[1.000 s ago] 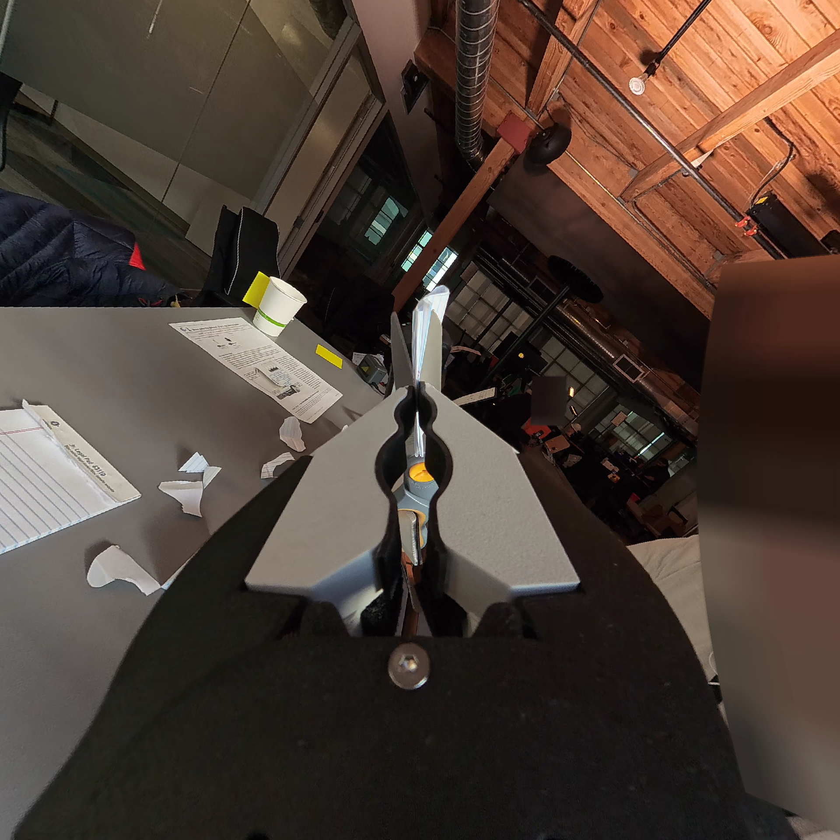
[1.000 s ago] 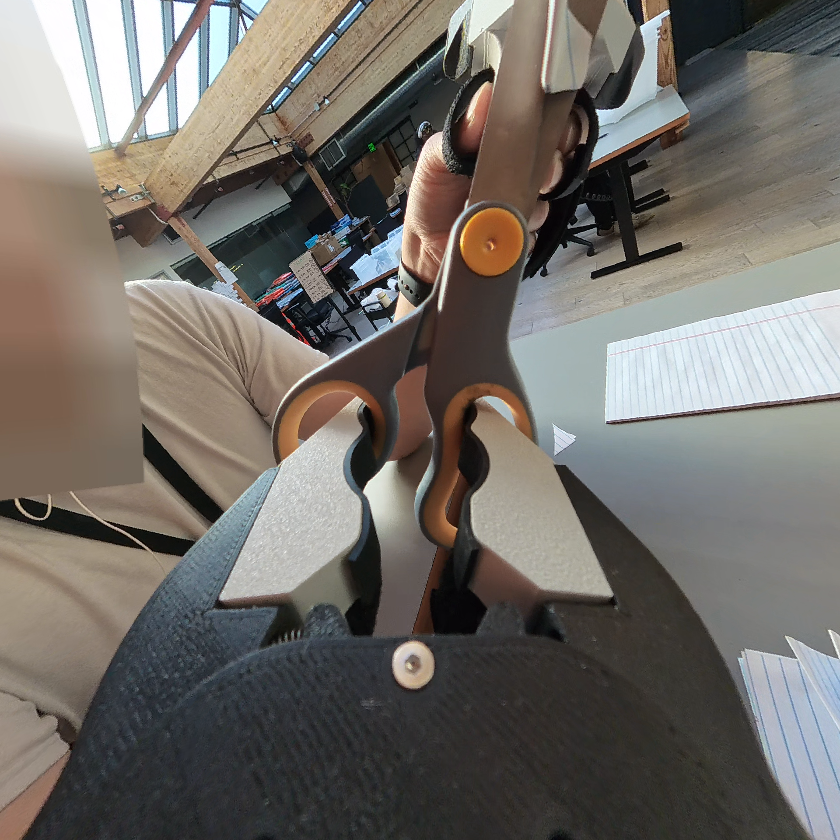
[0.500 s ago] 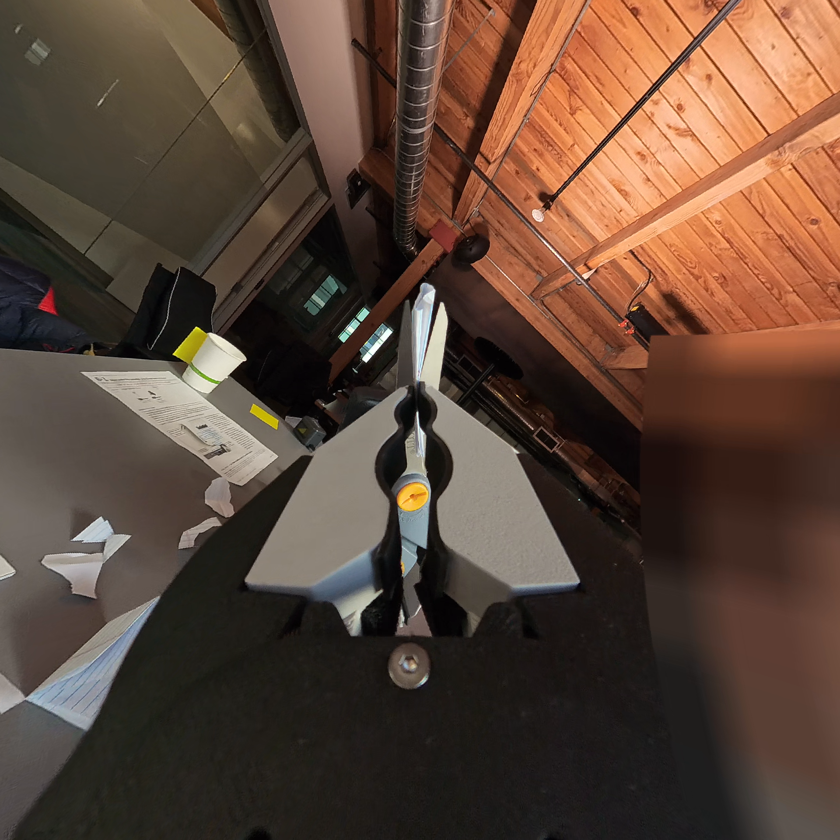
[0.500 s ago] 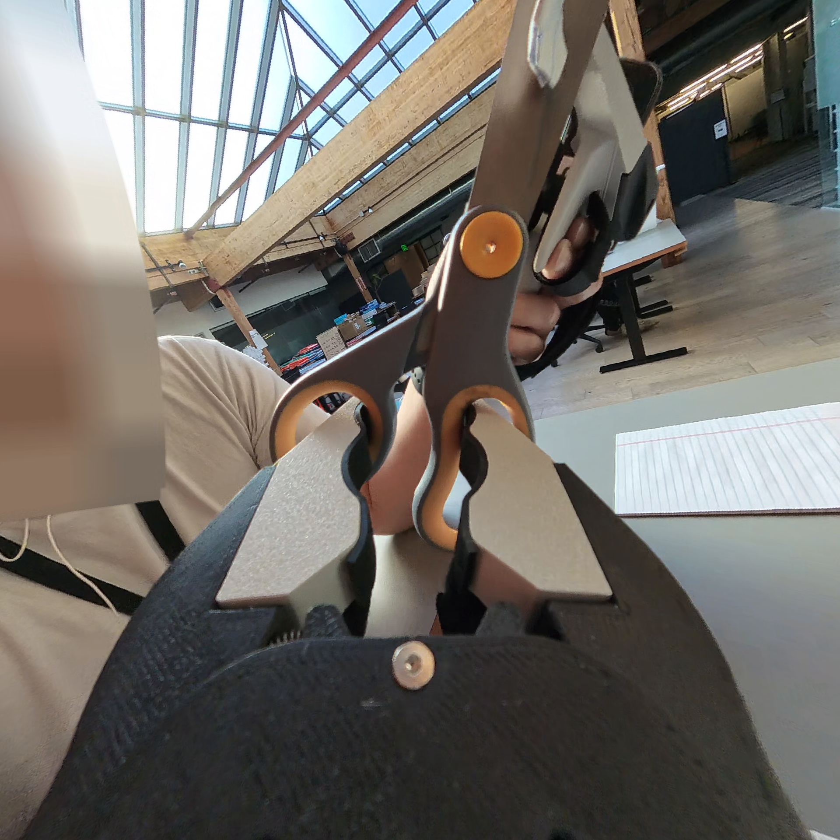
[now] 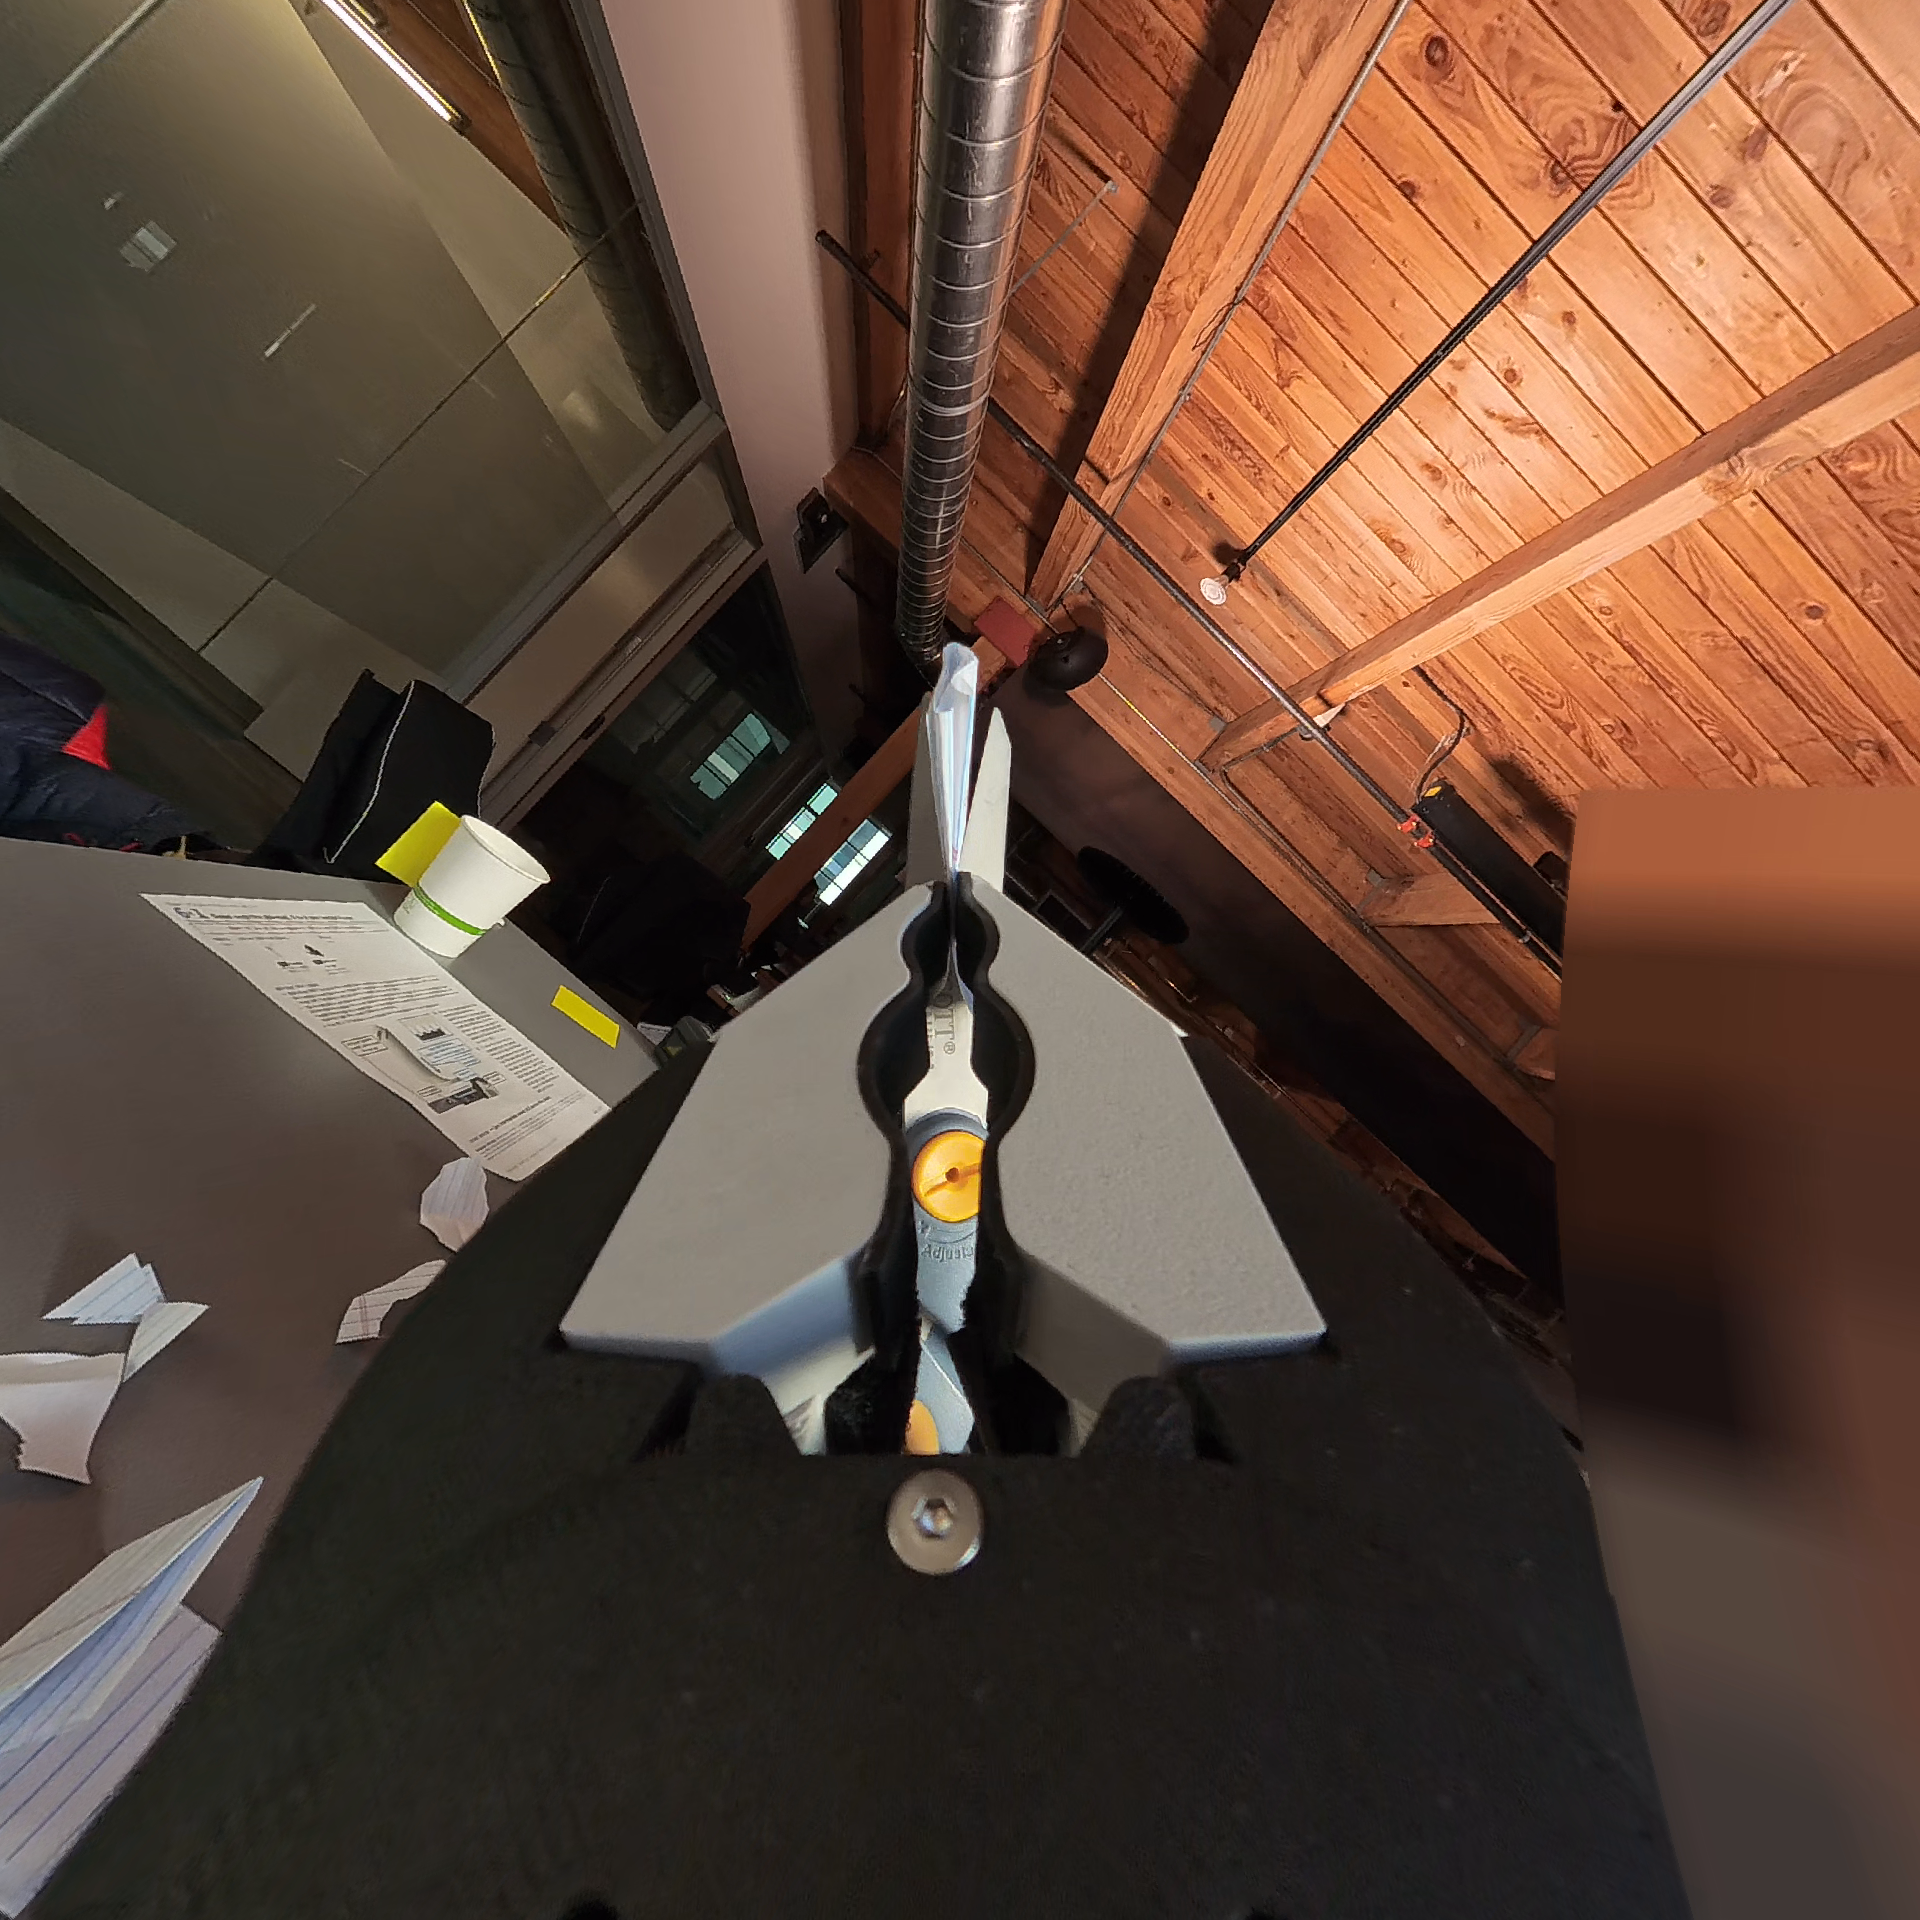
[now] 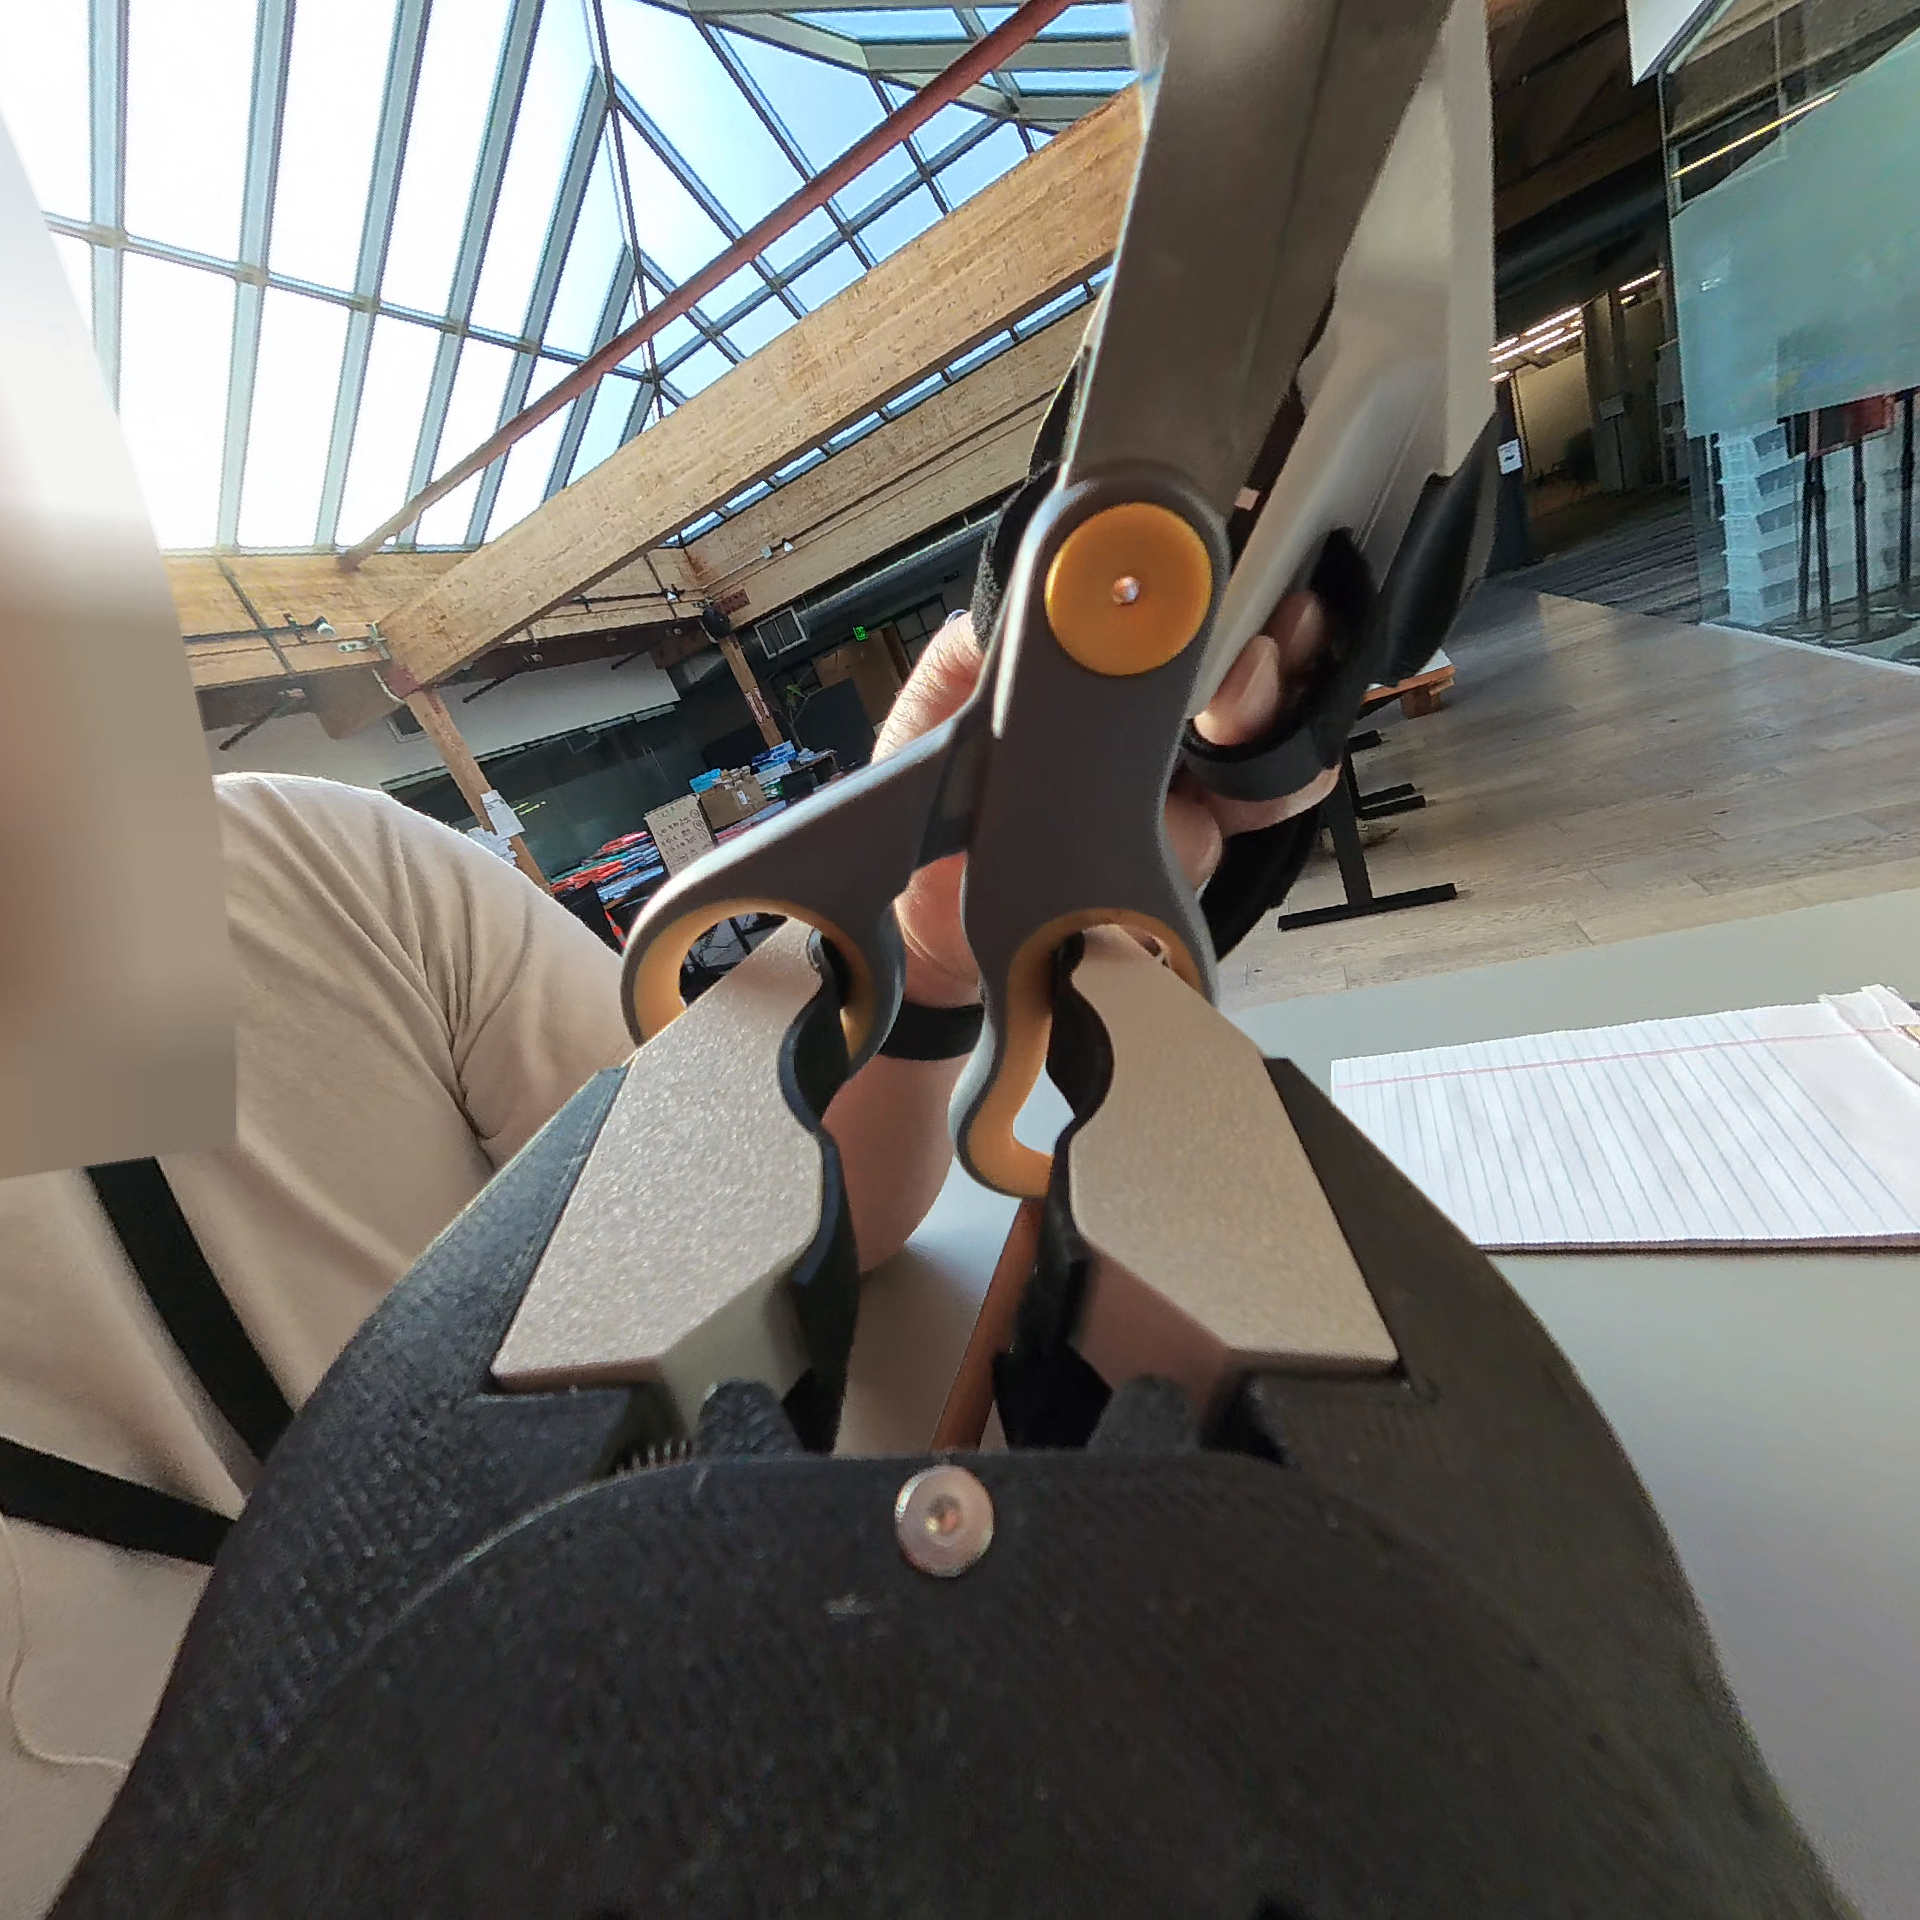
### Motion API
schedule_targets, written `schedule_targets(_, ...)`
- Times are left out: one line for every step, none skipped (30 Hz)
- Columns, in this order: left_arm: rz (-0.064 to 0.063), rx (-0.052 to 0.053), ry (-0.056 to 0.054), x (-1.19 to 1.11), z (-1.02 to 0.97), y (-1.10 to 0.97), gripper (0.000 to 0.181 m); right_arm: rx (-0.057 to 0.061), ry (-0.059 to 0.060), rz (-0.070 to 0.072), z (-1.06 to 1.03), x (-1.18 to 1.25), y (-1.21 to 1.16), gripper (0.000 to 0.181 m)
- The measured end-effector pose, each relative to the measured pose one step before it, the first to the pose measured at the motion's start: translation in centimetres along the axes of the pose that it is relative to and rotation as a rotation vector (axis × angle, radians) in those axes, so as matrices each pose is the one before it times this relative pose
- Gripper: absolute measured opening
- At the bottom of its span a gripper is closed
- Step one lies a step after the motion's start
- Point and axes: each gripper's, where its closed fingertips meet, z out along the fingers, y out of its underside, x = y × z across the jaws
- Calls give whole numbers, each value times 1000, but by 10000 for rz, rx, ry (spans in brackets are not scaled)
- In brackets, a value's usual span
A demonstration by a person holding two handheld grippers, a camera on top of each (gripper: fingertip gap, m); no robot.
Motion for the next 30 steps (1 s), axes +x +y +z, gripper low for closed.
schedule_targets(77,-9,-53,-10,-77,-58,0,-49,10,11,-71,40,24,33)
schedule_targets(107,-6,-74,-18,-69,-78,0,-7,-63,63,-56,-30,-1,33)
schedule_targets(123,16,-90,-24,-60,-83,0,37,-44,48,-66,-13,-53,33)
schedule_targets(114,18,-78,-16,-37,-71,0,36,54,-33,-38,89,-40,32)
schedule_targets(77,17,-51,3,-10,-33,0,13,98,-57,0,129,-1,33)
schedule_targets(27,26,-21,-4,7,-12,0,-2,93,-65,23,107,16,32)
schedule_targets(-14,26,11,6,29,31,0,-11,63,-56,40,53,14,32)
schedule_targets(-33,37,32,12,41,11,0,13,75,-70,38,58,-17,32)
schedule_targets(-28,64,19,-1,18,-29,0,19,161,-93,32,162,-26,32)
schedule_targets(-6,57,-8,-22,26,-7,0,-8,179,-60,38,197,15,32)
schedule_targets(22,48,-19,-32,9,-9,0,4,133,-24,42,155,10,32)
schedule_targets(31,59,-20,-15,6,-39,0,53,55,1,64,40,-53,32)
schedule_targets(20,37,-10,10,12,-5,0,58,-15,30,78,-69,-63,32)
schedule_targets(6,-21,12,44,32,65,0,26,-53,16,98,-127,-23,32)
schedule_targets(-2,-31,22,51,26,48,0,-17,-28,3,82,-99,25,32)
schedule_targets(9,6,14,50,0,-5,0,-5,33,-22,5,6,-25,31)
schedule_targets(25,9,6,49,1,-19,0,-23,-17,-14,-16,-42,-11,31)
schedule_targets(25,2,2,37,-3,-16,0,0,-44,15,-36,-58,-25,31)
schedule_targets(17,11,-11,3,-1,-6,0,0,26,-9,-10,34,2,31)
schedule_targets(4,5,-7,-15,9,27,0,-17,-4,5,10,-3,15,31)
schedule_targets(-5,12,10,8,16,11,0,10,14,-8,-3,16,-12,31)
schedule_targets(-5,27,2,-19,1,-13,0,-5,23,1,-12,18,0,31)
schedule_targets(-1,36,-2,-8,-16,-37,0,-5,15,17,-8,21,-21,31)
schedule_targets(-13,47,12,6,-9,-37,0,9,19,-9,-1,-3,-22,29)
schedule_targets(-13,66,12,25,-17,-59,0,13,-14,-36,-11,-55,-10,27)
schedule_targets(24,57,-14,-11,-17,-46,0,27,13,25,18,33,-40,27)
schedule_targets(37,2,-11,5,18,10,0,33,-26,11,27,-24,-21,27)
schedule_targets(5,-43,12,27,8,37,0,31,-43,-5,47,-21,25,28)
schedule_targets(-16,-19,7,27,-2,7,0,-9,-154,97,17,-119,52,28)
schedule_targets(19,41,-7,17,-21,-54,0,3,3,-32,-83,36,-40,28)
